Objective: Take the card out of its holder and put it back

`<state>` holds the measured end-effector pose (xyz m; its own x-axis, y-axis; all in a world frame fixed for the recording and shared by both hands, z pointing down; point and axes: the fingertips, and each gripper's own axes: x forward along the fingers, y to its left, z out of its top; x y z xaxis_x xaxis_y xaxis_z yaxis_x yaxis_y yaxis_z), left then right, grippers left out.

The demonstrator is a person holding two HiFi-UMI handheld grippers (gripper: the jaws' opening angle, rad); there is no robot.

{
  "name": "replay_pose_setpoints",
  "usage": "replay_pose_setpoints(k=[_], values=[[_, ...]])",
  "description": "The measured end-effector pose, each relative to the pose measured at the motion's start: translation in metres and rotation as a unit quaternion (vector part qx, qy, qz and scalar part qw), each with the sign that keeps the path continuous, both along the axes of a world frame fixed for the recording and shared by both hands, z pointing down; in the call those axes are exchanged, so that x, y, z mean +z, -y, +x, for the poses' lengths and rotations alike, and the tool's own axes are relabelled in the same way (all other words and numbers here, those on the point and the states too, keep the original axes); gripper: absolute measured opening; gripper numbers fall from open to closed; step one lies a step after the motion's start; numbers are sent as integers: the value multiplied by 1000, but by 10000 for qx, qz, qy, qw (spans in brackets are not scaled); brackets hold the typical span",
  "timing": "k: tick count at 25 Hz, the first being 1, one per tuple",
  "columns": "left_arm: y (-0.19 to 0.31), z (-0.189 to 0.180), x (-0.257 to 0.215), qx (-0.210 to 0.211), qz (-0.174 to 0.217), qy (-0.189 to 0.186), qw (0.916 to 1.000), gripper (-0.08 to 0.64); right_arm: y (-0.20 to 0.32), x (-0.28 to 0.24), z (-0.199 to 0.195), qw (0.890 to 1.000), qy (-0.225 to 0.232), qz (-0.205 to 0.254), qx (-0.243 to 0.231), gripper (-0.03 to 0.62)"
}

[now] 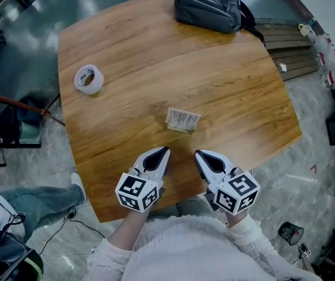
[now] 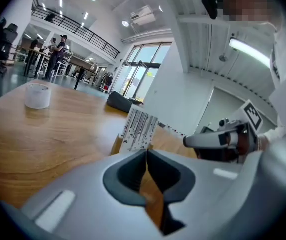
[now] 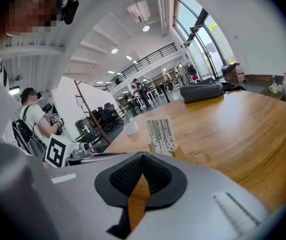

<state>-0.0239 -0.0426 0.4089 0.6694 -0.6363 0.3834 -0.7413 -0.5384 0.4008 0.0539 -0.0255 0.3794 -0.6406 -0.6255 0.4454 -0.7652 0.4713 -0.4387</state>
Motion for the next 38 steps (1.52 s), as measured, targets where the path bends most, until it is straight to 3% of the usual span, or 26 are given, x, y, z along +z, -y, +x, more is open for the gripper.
replay_pose_setpoints(k=[8,16,30,38], values=[[30,-3,27,-26,-8,203,9998,96,24,17,2,9998,-152,-90,-13,-2],[58,-4,41,9,170,503,9986,138,43,30,7,9996,-182,-200,-15,-2],[76,4,49,311,620,1379,9880,137,55,41,11,9993,-242,-282,-10,-2],[76,4,51,368,673,1639,9835,60,69,40,11,9991,-376,-145,-98,-2]])
